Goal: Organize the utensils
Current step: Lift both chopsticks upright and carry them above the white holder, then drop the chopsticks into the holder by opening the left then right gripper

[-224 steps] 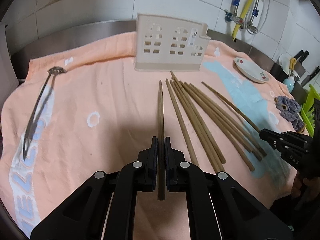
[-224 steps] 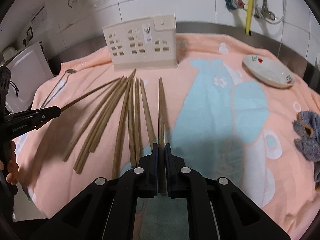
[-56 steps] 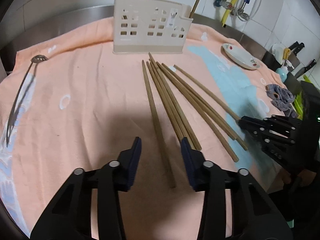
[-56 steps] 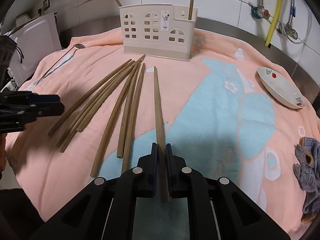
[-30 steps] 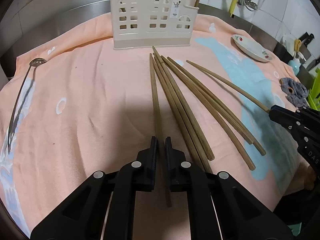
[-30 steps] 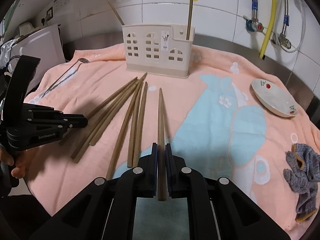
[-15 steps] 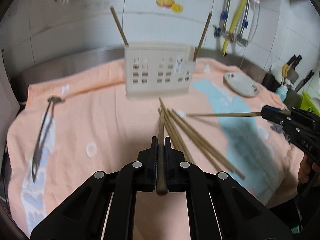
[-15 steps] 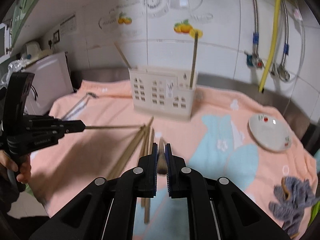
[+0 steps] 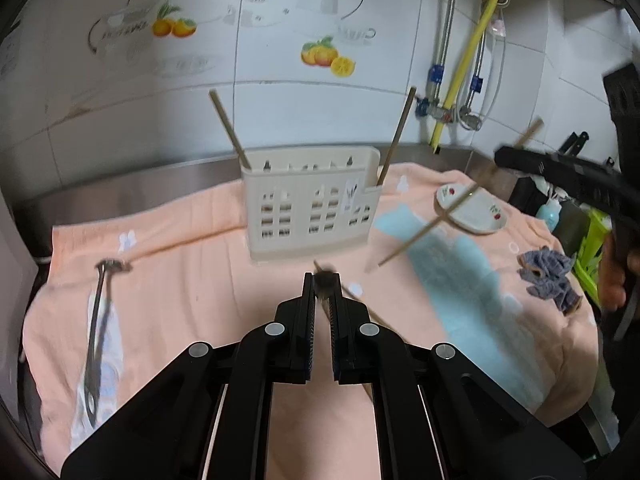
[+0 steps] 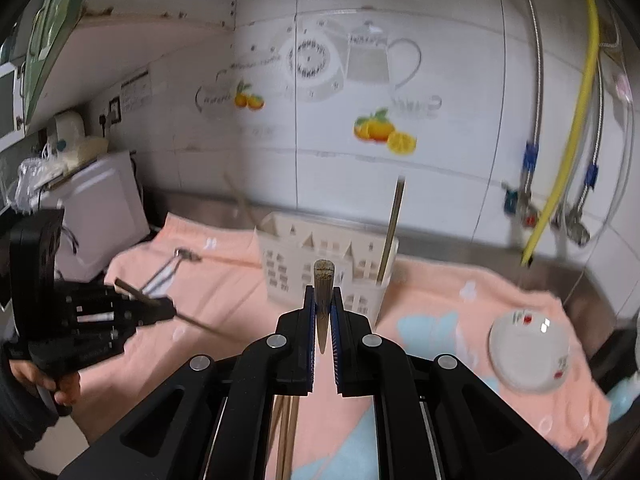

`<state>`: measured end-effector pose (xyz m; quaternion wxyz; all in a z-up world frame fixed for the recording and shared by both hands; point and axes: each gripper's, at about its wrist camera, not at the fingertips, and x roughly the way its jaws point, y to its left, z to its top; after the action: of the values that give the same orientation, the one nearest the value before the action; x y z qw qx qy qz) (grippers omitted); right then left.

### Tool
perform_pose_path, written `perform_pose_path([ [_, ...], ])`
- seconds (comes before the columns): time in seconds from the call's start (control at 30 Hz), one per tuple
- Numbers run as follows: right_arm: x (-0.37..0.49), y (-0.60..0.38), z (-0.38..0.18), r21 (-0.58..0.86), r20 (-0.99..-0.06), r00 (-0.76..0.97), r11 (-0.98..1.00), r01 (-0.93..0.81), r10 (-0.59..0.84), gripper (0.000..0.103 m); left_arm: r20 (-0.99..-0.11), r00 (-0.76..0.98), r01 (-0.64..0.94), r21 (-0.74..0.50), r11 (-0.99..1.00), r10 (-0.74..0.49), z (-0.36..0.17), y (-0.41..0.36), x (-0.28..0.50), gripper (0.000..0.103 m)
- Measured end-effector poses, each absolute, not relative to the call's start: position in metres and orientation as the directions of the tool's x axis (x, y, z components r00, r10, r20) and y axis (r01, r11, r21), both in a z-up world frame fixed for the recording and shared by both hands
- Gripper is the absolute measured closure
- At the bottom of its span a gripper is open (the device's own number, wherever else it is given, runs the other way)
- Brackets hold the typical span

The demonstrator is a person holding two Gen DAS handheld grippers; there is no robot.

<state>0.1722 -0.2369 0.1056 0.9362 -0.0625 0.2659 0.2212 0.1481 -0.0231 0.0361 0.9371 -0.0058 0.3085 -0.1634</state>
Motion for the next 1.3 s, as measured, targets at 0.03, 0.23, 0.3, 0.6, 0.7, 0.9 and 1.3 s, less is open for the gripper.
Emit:
perform_pose_path([
  [0.03, 0.178, -0.237, 0.114, -0.004, -0.517, 0.768, 0.896, -0.443, 0.377, 0.096, -0.574, 0.757, 0.308, -0.110, 0.945, -0.313, 0.040, -0.023, 0.151, 0.097],
  [0.23, 0.213, -0.236, 0.156, -0.014, -0.484, 0.794, 0.904, -0.426, 0.367, 0.096, -0.562, 0.763, 0.323, -0.096, 0.941, -0.319, 0.062, -0.021, 0.170, 0.098],
  [0.3, 0.221, -0.235, 0.165, -0.027, -0.478, 0.804, 0.909, -0.417, 0.354, 0.096, -0.553, 0.770, 0.328, -0.088, 0.941, -0.320, 0.070, -0.020, 0.173, 0.098],
  [0.6, 0.266, -0.230, 0.165, -0.045, -0.523, 0.795, 0.921, -0.388, 0.309, 0.096, -0.439, 0.840, 0.337, -0.039, 0.941, -0.319, 0.139, -0.018, 0.184, 0.098],
  [0.7, 0.277, -0.226, 0.152, -0.054, -0.554, 0.778, 0.920, -0.387, 0.295, 0.096, -0.394, 0.865, 0.327, -0.026, 0.945, -0.311, 0.163, -0.019, 0.192, 0.098],
  [0.9, 0.290, -0.225, 0.131, -0.057, -0.593, 0.754, 0.919, -0.389, 0.283, 0.096, -0.352, 0.896, 0.282, -0.024, 0.959, -0.272, 0.185, -0.019, 0.229, 0.098],
  [1.3, 0.304, -0.225, 0.105, -0.060, -0.642, 0.717, 0.914, -0.402, 0.274, 0.096, -0.517, 0.821, 0.232, -0.085, 0.969, -0.242, 0.133, -0.019, 0.306, 0.098],
])
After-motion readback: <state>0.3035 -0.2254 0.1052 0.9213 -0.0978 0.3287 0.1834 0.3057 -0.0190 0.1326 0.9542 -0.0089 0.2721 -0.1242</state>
